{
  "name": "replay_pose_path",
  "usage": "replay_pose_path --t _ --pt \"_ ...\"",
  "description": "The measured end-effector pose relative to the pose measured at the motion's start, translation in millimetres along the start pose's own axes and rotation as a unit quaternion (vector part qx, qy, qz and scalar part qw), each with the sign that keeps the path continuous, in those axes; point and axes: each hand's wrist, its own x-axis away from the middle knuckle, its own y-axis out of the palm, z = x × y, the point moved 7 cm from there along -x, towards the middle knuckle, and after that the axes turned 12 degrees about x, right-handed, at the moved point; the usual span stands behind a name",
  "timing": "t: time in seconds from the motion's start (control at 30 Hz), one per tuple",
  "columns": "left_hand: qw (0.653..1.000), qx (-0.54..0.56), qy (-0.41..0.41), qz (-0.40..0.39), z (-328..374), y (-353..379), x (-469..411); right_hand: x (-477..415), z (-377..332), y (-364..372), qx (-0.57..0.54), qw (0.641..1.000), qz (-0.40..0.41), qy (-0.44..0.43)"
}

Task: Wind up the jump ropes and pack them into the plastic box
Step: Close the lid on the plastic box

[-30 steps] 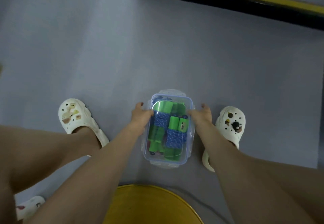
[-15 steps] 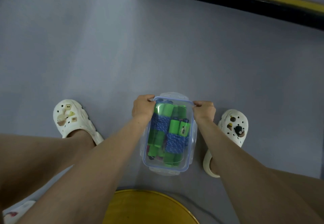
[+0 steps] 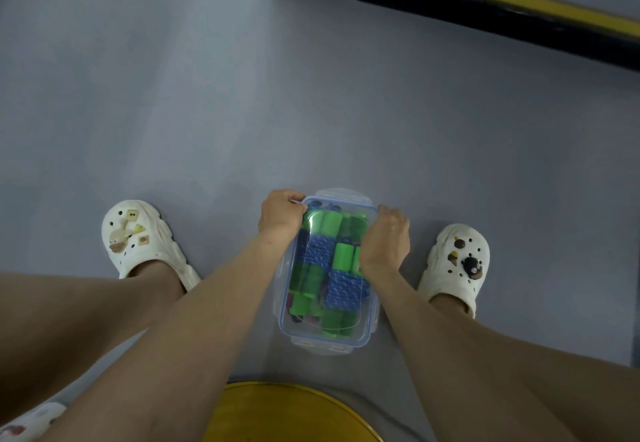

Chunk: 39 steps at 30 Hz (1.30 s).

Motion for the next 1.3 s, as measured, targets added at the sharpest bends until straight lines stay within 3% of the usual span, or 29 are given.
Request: replay_pose_path --t 0.17,0.27,0.33,0.43,0.5,0.53,0.77,1.03,1.13,1.3 --pt "0.999 -0.038 0.000 -0.001 2.6 1.3 -0.6 24.1 -11.3 27.3 0.031 0.990 -0.130 -0.036" --pt "0.998 -0.054 0.005 -0.005 3.2 1.5 0.0 25.2 -15.9 31.3 0.050 0.985 -0.158 -0.039" --pt "0.987 -0.140 0.075 0.009 14.6 1.7 5.5 24.6 -19.8 30.0 0.062 0.985 -0.156 -0.036" --pt "0.899 -0.315 0.303 -0.010 49.6 23.2 25.1 26.6 -23.0 28.7 0.075 0.984 -0.157 -0.035" --pt "0.842 -0.374 0.377 -0.090 56.8 49.1 33.7 26.2 -22.0 30.1 0.084 0.983 -0.161 -0.035" --pt "0.834 -0.381 0.383 -0.110 55.5 57.1 32.6 25.8 -20.9 31.2 0.089 0.982 -0.162 -0.034" --pt "0.918 -0.250 0.288 -0.111 46.1 55.2 5.0 23.7 -24.5 34.1 0.103 0.981 -0.161 -0.036" --pt "0.947 -0.181 0.214 -0.158 39.6 54.7 -6.0 23.3 -24.2 35.9 0.105 0.981 -0.161 -0.031" --pt "0.934 -0.222 0.221 -0.174 44.3 57.8 -5.2 24.2 -24.7 35.9 0.101 0.981 -0.163 -0.033" --pt "0.850 -0.358 0.339 -0.187 58.1 82.9 21.5 23.4 -23.0 36.0 0.082 0.983 -0.162 -0.027"
